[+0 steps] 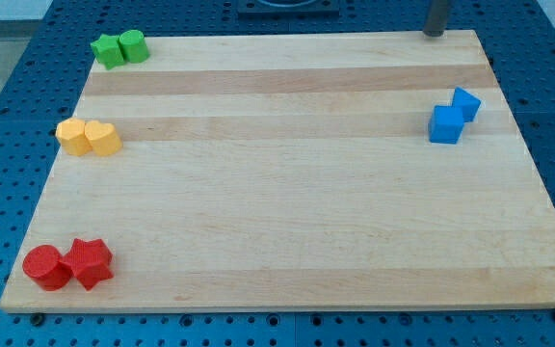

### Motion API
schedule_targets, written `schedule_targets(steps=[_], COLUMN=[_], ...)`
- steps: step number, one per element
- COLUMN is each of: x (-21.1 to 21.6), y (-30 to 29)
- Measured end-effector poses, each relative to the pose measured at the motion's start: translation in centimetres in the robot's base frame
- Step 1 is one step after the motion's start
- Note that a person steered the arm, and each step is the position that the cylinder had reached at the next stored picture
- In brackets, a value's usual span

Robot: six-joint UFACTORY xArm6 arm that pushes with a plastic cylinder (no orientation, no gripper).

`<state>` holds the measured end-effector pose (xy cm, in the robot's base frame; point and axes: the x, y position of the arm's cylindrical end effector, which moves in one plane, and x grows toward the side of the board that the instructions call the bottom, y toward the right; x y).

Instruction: Move your arm to the left side of the board

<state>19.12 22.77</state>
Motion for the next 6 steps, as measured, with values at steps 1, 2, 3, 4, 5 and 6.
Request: schedule_targets(steps=[1,2,3,4,5,6], x=[0.0,0.0,0.9,1.8,5.2,9.0], y=[-2.4,-6.4,-11.1,-18.0,-22.8,-32.4])
